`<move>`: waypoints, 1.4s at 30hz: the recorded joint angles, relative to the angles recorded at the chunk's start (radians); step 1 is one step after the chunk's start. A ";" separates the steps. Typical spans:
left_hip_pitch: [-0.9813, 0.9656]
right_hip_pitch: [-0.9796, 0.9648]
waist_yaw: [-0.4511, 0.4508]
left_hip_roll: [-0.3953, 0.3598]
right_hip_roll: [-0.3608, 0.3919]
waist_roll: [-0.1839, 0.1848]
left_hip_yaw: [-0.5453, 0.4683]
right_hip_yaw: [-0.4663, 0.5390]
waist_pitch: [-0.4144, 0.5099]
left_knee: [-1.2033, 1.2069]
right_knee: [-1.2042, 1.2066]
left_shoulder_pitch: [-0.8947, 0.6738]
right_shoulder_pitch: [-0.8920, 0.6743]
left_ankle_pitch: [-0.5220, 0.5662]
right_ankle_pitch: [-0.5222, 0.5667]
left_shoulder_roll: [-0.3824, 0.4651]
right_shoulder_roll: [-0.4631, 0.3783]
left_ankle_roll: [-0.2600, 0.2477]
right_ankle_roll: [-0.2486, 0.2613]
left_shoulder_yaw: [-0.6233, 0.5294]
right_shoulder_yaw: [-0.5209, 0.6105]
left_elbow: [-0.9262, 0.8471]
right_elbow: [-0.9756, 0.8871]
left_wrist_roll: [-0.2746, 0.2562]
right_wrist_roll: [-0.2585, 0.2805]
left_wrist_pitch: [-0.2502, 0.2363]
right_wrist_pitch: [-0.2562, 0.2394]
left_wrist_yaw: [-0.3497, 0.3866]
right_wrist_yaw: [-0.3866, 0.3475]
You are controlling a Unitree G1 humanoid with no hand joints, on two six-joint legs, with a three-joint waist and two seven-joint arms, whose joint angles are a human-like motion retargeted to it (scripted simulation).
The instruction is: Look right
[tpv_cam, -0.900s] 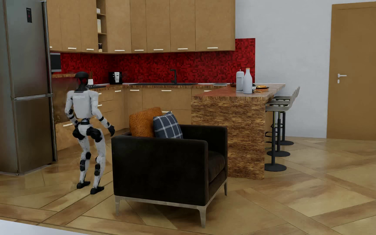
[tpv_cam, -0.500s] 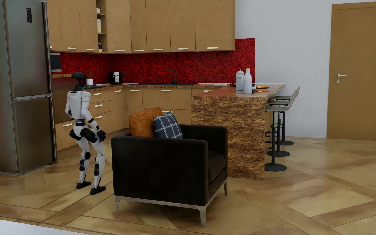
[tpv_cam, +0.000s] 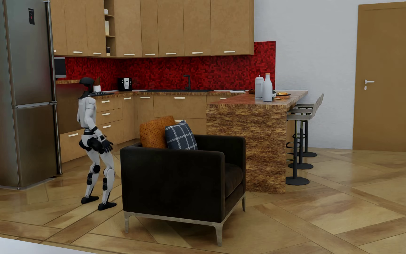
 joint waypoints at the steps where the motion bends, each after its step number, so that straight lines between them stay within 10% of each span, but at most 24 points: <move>1: -0.002 0.002 0.000 0.010 0.005 0.011 -0.006 -0.009 -0.007 -0.002 -0.022 -0.001 -0.003 -0.003 0.014 -0.006 -0.016 -0.003 0.000 -0.009 -0.002 -0.002 0.004 0.008 -0.006 0.020 0.009 0.001 0.000; 10: 0.032 -0.042 0.008 -0.012 0.035 0.025 -0.092 0.059 0.007 0.008 0.003 -0.053 0.029 -0.038 0.030 -0.032 -0.013 -0.064 0.001 -0.015 -0.001 0.001 0.018 -0.016 -0.016 0.034 -0.054 -0.010 -0.020; 16: 0.015 -0.079 0.065 0.015 0.001 0.023 -0.056 0.022 0.004 0.070 -0.001 -0.021 -0.002 0.008 0.072 -0.023 -0.022 -0.063 -0.004 -0.022 -0.002 -0.059 -0.003 0.007 -0.015 0.016 -0.013 -0.016 -0.013; 19: 0.084 -0.087 -0.010 0.009 0.051 0.071 -0.121 0.067 -0.013 -0.067 -0.071 -0.034 0.073 -0.044 0.105 0.000 -0.021 -0.037 -0.011 -0.006 -0.011 0.001 -0.016 0.031 0.050 0.064 -0.094 -0.024 -0.048; 21: 0.112 -0.108 -0.034 0.011 0.005 0.039 -0.085 0.022 0.005 -0.082 -0.018 -0.072 0.061 -0.035 0.032 0.003 -0.020 -0.118 -0.085 0.003 -0.001 0.016 -0.009 0.023 0.057 0.043 -0.101 -0.021 -0.035; 22: 0.089 -0.123 -0.001 0.018 -0.007 0.025 -0.077 0.013 0.012 -0.021 0.004 -0.089 0.049 -0.038 0.025 -0.009 -0.012 -0.099 0.011 -0.015 -0.001 0.011 0.006 0.011 0.042 0.019 -0.088 -0.012 -0.021; 25: 0.047 -0.150 0.028 0.012 0.043 0.054 -0.119 0.058 -0.007 0.032 -0.051 -0.033 0.045 -0.081 0.148 -0.033 -0.033 0.006 0.006 -0.046 -0.003 0.001 -0.003 0.009 0.030 -0.010 -0.052 -0.008 0.017; 27: 0.115 -0.166 -0.038 0.026 0.013 0.028 -0.074 0.008 -0.002 -0.066 -0.031 -0.001 0.025 -0.078 0.055 0.009 0.007 -0.123 -0.088 -0.006 -0.003 0.023 -0.043 0.020 0.025 0.038 -0.034 -0.027 -0.035; 29: 0.129 -0.207 0.016 0.026 -0.034 -0.018 -0.030 -0.045 -0.003 -0.033 0.101 -0.081 0.056 -0.106 -0.091 -0.004 0.002 -0.060 -0.187 -0.021 0.010 0.027 -0.024 0.026 0.010 0.081 -0.038 -0.019 -0.043; 30: 0.053 -0.217 0.053 0.031 -0.042 -0.030 -0.039 -0.035 0.008 0.135 0.104 -0.098 0.025 -0.076 -0.003 -0.004 -0.037 -0.065 -0.018 -0.017 0.033 -0.013 0.024 0.022 -0.001 0.076 -0.036 -0.007 -0.025; 32: -0.081 -0.227 0.115 -0.011 0.009 0.012 -0.135 0.012 -0.006 0.305 0.013 -0.092 0.036 0.010 0.189 -0.027 -0.070 -0.054 -0.014 -0.011 0.023 -0.007 0.039 0.033 0.027 0.040 -0.046 0.014 0.009; 35: 0.032 -0.221 0.022 0.005 -0.001 0.009 -0.096 -0.052 0.007 0.061 0.232 -0.046 0.038 -0.103 -0.076 0.022 -0.014 -0.135 -0.141 0.019 0.011 0.059 -0.009 0.048 0.056 0.048 -0.112 0.008 -0.082; 36: 0.024 -0.187 0.041 0.003 -0.022 -0.007 -0.075 -0.064 -0.013 0.082 0.309 -0.062 0.037 -0.119 -0.143 0.015 -0.033 -0.084 -0.149 0.006 0.005 0.039 -0.002 0.037 0.033 0.063 -0.116 0.013 -0.076; 37: 0.000 -0.116 0.077 -0.006 -0.047 -0.029 -0.058 -0.049 -0.027 0.143 0.256 -0.088 0.031 -0.127 -0.162 -0.007 -0.065 -0.061 -0.042 -0.009 0.020 0.041 0.011 0.025 0.010 0.057 -0.115 0.024 -0.060; 42: 0.021 -0.078 0.061 -0.005 0.030 0.061 -0.117 0.021 -0.003 0.000 0.105 -0.003 0.002 -0.055 -0.052 -0.002 -0.015 -0.083 -0.037 0.042 0.015 0.036 -0.022 0.004 0.017 0.015 -0.087 0.076 0.012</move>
